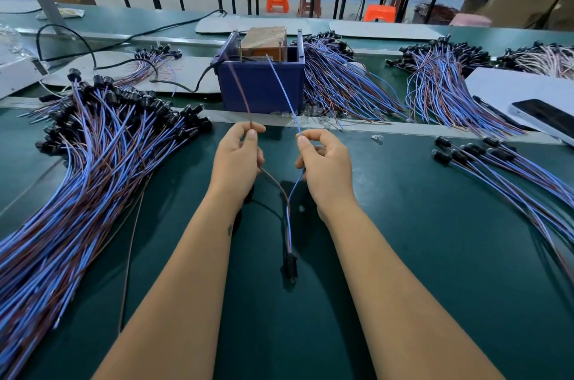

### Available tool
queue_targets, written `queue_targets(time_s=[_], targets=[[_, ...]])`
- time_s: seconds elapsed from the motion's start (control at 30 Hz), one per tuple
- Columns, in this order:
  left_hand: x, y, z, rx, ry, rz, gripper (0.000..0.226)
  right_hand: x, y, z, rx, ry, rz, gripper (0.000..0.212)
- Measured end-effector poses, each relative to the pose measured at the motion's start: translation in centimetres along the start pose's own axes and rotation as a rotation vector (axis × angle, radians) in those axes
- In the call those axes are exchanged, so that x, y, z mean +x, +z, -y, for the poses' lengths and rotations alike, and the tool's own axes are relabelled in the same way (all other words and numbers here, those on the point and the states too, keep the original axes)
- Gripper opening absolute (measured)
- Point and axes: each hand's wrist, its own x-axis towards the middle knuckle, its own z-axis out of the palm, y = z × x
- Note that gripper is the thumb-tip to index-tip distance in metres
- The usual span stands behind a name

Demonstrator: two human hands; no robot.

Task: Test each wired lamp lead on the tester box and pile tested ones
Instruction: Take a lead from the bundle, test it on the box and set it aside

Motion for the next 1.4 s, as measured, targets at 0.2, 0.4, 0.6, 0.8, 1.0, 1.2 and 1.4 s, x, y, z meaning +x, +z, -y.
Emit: queue_targets(time_s=[0.2,0.4,0.6,0.8,1.0,1.2,1.4], targets=[[0.4,-0.8,0.5,0.153,0.016,-0.065,0.028,0.2,-0.4,0.1,0.025,0.019,-0.038,0.016],[0.3,-1.1,0.3,0.202,0.028,-0.123,0.033,0.2,-0.3,0.1,0.041,0.039,-0.039,0.016],[0.2,-1.2,0.0,0.14,0.035,-0.164,0.035,0.4,-0.2,-0.1,0.043,0.054,-0.039,0.016],[0.4,-1.3,-0.1,0.108,0.038,-0.231,0.036,0.4,-0.2,-0.2,0.027,0.061,-0.038,0.015],[0.5,-1.4,-0.1,0.078,0.012,-0.258,0.036,0.3,-0.2,-0.1,0.02,0.075,-0.027,0.014],[0.6,-1.5,-0.1,0.048,-0.005,-0.271,0.036,0.3,-0.3,-0.1,0.025,0.066,-0.027,0.014],[0.6,-1.6,-0.1,0.038,-0.006,-0.274,0.036,0.4,-0.2,-0.3,0.025,0.072,-0.036,0.012]])
